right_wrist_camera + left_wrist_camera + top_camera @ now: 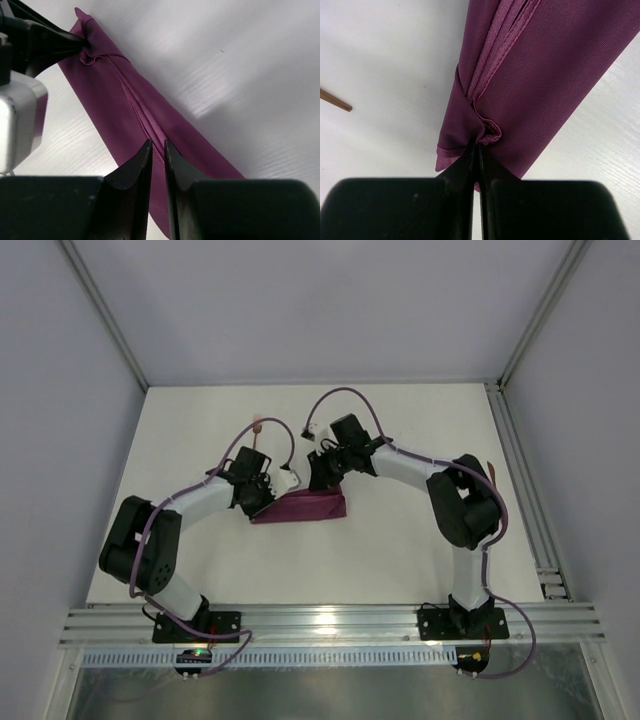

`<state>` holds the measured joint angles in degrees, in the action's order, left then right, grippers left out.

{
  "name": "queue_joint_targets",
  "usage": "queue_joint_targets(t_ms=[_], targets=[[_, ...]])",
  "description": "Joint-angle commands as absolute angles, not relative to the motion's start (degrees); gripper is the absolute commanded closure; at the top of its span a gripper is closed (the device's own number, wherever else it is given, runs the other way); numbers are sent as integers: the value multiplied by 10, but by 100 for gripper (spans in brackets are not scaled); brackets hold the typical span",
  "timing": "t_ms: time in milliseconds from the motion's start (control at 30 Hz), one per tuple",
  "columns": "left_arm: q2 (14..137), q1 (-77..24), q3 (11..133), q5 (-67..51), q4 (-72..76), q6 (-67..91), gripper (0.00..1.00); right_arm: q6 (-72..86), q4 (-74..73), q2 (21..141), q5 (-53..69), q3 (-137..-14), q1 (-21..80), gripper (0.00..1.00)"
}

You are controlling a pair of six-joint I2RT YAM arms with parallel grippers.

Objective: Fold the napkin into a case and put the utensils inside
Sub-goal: Smooth out the smaller rectangle-folded napkin at the center of the board.

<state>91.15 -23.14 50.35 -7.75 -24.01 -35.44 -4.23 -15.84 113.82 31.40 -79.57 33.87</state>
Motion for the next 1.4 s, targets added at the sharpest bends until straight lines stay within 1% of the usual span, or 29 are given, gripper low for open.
queue_joint_targets(t_ms=[0, 167, 300, 400, 433, 467, 500, 533, 567, 600, 700, 800, 933, 1000, 1167, 1233, 1367], targets=[[922, -230, 504, -75, -230, -341, 100, -33, -138, 1129, 299, -772, 355, 81], [924, -231, 505, -73, -227, -339, 100, -25, -127, 1143, 282, -763, 360, 81], [905, -230, 493, -66, -214, -334, 100, -22, -96, 1106, 279, -747, 366, 71], [893, -230, 483, -61, -198, -324, 100, -1, -49, 1075, 265, -720, 373, 66], [885, -231, 481, -60, -194, -321, 100, 18, -31, 1058, 260, -713, 375, 66], [882, -231, 478, -60, -189, -316, 100, 66, -7, 1052, 259, -689, 382, 66], [879, -231, 477, -61, -188, -314, 100, 95, 63, 1047, 265, -676, 385, 66], [877, -231, 476, -61, -187, -310, 100, 121, 93, 1044, 269, -653, 389, 67], [876, -231, 476, -62, -185, -308, 100, 180, 120, 1047, 270, -644, 395, 69], [876, -231, 475, -63, -185, -302, 100, 211, 180, 1054, 284, -637, 405, 71], [876, -231, 475, -67, -184, -294, 100, 320, 269, 1110, 296, -641, 430, 78], [875, -232, 475, -72, -185, -286, 100, 393, 307, 1173, 296, -668, 442, 83], [872, -230, 475, -77, -185, -280, 100, 445, 343, 1213, 286, -683, 448, 84], [873, -231, 476, -79, -184, -278, 100, 465, 367, 1220, 285, -683, 449, 82], [870, -230, 478, -101, -169, -258, 100, 537, 449, 1216, 238, -640, 450, 79], [868, -230, 479, -114, -168, -254, 100, 566, 453, 1229, 224, -640, 454, 79], [871, -230, 485, -115, -174, -250, 100, 574, 426, 1237, 188, -641, 462, 79]])
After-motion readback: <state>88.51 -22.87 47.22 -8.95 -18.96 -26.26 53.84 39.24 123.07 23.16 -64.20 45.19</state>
